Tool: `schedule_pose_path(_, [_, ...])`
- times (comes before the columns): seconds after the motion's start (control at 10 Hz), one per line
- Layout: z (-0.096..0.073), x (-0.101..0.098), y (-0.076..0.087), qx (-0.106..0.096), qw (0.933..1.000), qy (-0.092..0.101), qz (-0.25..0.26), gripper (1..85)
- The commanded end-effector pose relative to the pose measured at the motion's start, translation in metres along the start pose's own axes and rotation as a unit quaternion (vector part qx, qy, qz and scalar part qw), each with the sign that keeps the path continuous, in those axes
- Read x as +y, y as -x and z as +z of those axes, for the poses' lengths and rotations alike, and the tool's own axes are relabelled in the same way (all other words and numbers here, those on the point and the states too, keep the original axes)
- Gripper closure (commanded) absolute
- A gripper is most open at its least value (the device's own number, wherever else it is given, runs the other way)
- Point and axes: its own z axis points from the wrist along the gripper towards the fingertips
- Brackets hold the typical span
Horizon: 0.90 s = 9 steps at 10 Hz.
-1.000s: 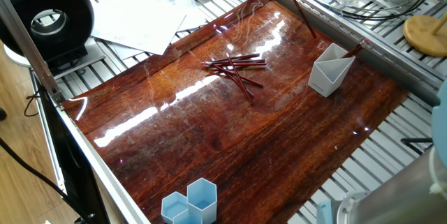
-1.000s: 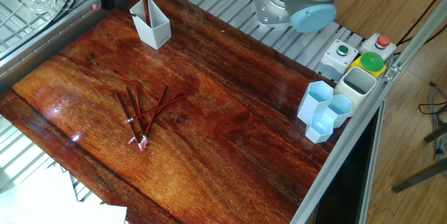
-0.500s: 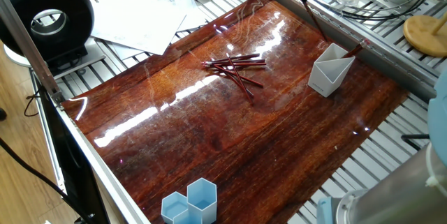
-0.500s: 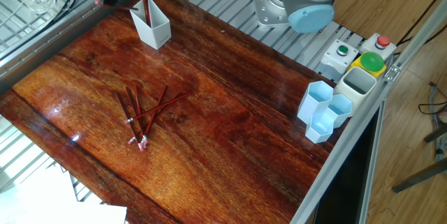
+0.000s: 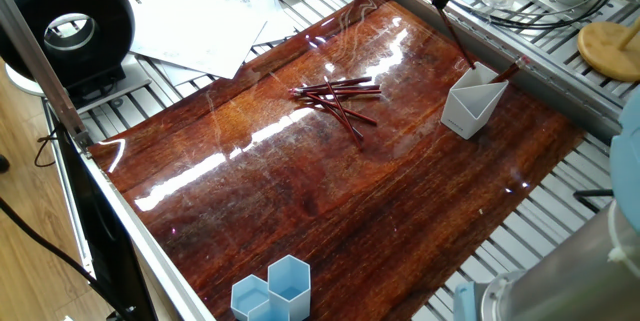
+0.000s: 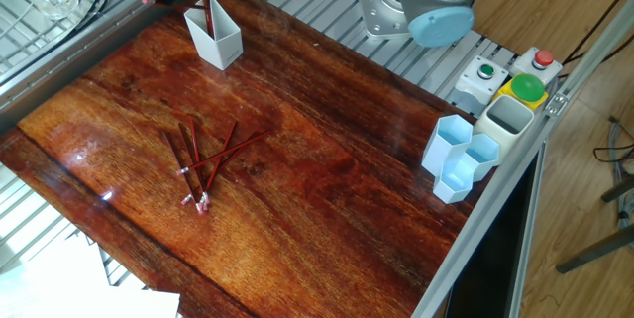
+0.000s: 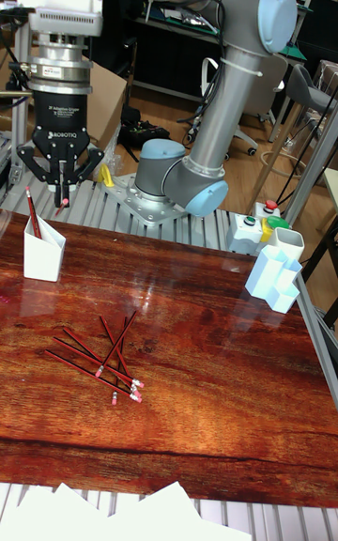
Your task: Put the pen into the pen holder
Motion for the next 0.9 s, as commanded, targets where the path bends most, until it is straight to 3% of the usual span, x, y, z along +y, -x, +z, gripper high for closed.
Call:
schedule_pose_path(0.0, [-0.011, -0.004, -0.027, -0.018, 0.9997, -0.008, -0.013, 84.7])
schedule_pose_path(0.2, [-0.017, -0.004, -0.026, -0.042, 0.9990, -0.002, -0.018, 84.7])
schedule_pose_path(0.4, [-0.020, -0.011, -0.018, -0.061, 0.9976, -0.019, -0.026, 84.7])
schedule_pose_path(0.5, [-0.020, -0.012, -0.014, -0.072, 0.9968, -0.018, -0.030, 84.7])
schedule_pose_path(0.8, [-0.013, -0.019, -0.022, -0.068, 0.9969, -0.022, -0.031, 84.7])
